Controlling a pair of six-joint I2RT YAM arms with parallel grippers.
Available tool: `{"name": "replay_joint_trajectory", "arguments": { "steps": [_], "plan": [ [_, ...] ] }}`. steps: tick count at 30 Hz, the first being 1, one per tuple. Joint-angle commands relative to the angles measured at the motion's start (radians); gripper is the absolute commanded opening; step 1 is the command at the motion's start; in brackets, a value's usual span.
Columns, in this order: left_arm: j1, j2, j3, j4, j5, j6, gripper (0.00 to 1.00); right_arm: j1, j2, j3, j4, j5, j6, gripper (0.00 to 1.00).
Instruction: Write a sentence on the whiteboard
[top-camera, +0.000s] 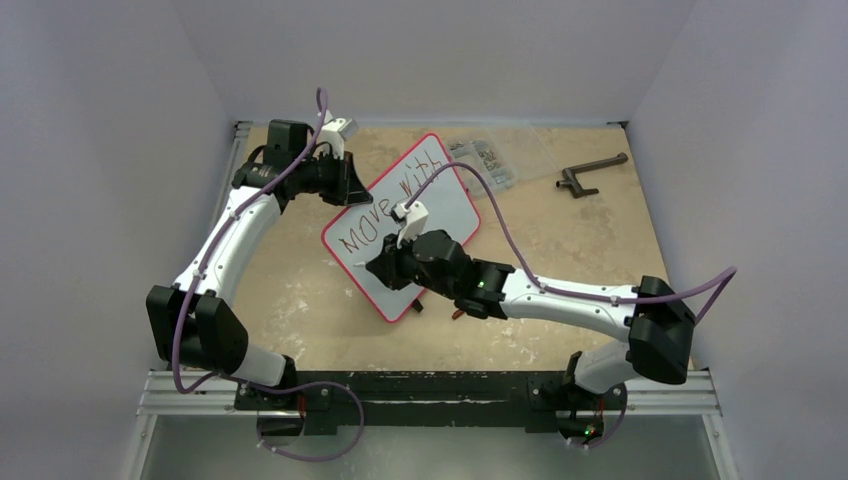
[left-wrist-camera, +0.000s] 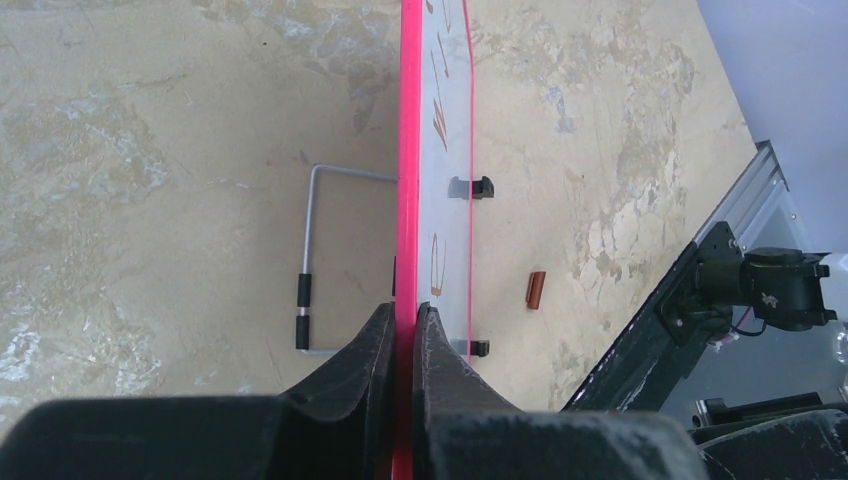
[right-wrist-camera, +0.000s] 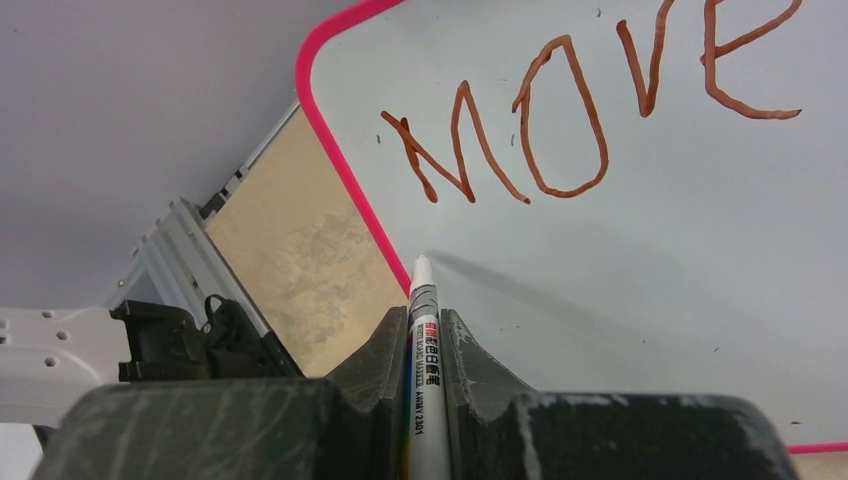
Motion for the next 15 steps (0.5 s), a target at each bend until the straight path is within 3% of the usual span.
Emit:
{"name": "replay_joint_trajectory", "arguments": {
  "steps": [1,15],
  "plan": [
    [-0.006,-0.022,-0.009,0.031,-0.087,0.032,0.0,0.004,0.011,0.033,0.032,0.038,-0.012,0.0],
    [-0.008,-0.021,-0.008,0.026,-0.095,0.035,0.0,0.004,0.033,-0.077,0.014,0.049,0.032,0.0]
  ]
}}
